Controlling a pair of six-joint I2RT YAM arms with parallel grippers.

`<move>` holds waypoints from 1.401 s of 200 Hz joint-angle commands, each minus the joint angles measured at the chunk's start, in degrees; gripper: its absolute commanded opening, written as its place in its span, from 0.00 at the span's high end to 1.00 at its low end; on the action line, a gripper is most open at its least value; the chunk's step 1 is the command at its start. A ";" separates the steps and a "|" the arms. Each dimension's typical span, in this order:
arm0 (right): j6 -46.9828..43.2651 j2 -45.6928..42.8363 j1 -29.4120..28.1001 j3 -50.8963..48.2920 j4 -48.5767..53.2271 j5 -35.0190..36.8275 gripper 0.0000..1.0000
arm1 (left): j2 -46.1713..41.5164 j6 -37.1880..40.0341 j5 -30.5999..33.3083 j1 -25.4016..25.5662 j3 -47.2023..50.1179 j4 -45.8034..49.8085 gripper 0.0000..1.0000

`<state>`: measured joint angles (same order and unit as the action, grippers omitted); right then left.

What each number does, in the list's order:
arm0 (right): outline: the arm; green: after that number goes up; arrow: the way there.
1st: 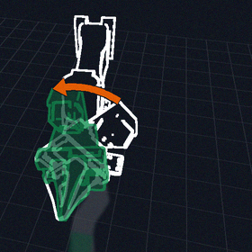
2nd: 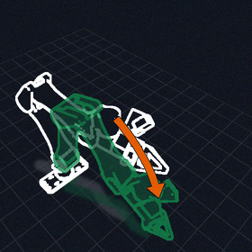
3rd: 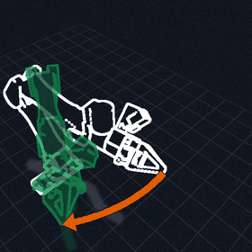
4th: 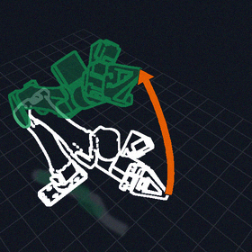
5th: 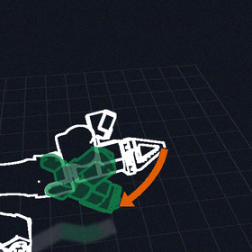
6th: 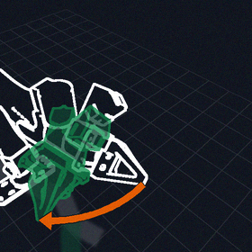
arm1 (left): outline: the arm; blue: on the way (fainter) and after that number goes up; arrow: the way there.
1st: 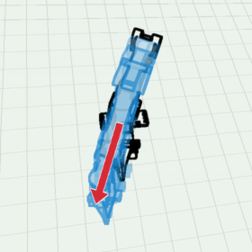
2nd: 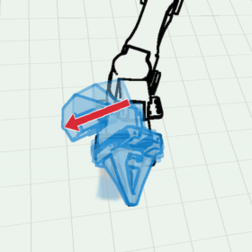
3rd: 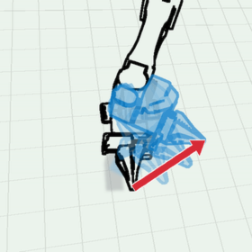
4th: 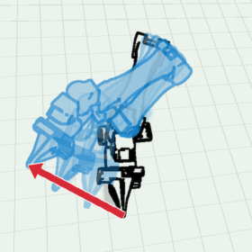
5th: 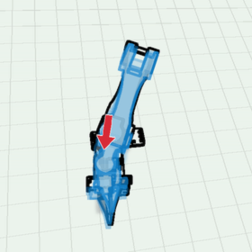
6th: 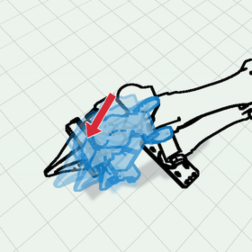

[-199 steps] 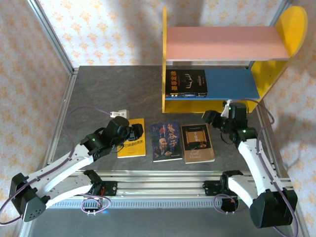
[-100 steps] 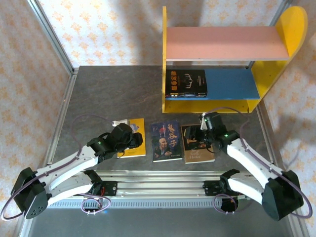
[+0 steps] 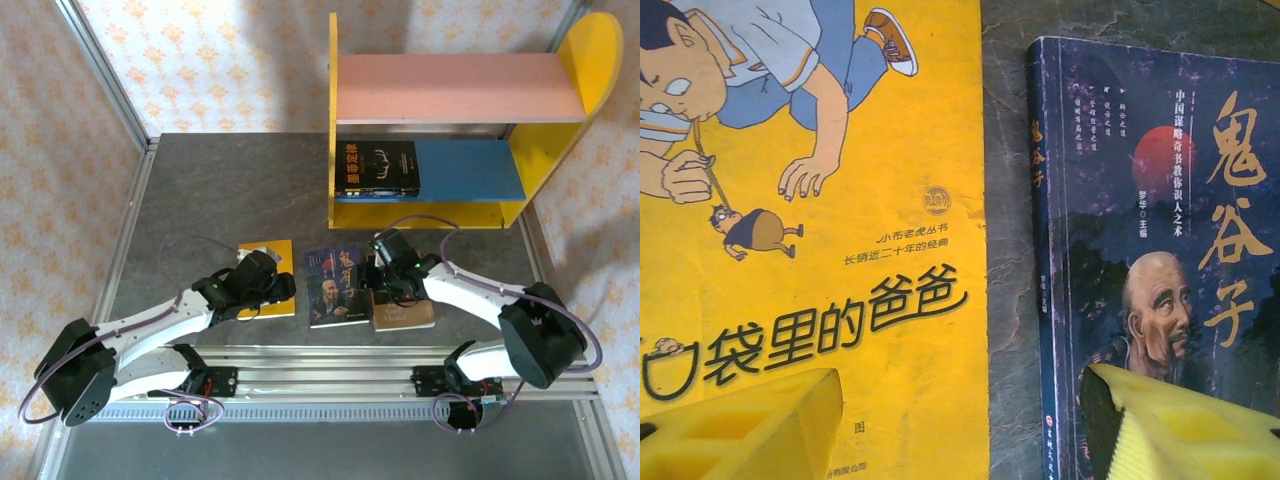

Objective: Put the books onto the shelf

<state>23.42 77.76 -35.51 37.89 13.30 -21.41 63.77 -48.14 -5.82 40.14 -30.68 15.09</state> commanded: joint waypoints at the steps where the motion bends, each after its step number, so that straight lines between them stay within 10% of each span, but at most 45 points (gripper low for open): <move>1: 0.34 1.69 -0.44 1.89 -1.61 2.91 0.40 | 1.04 -0.25 -0.76 0.24 -1.05 -1.35 0.35; 159: -0.27 11.54 -4.75 6.76 -4.63 0.48 0.41 | 9.09 -1.58 1.28 -2.62 -0.12 -1.17 0.35; 280: 0.81 12.08 -5.54 5.73 -4.69 3.69 0.39 | -2.99 3.10 -3.78 -12.81 2.72 3.15 0.35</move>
<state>23.42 88.51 -40.34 43.31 9.47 -20.32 63.46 -46.44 -7.42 27.59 -27.90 17.26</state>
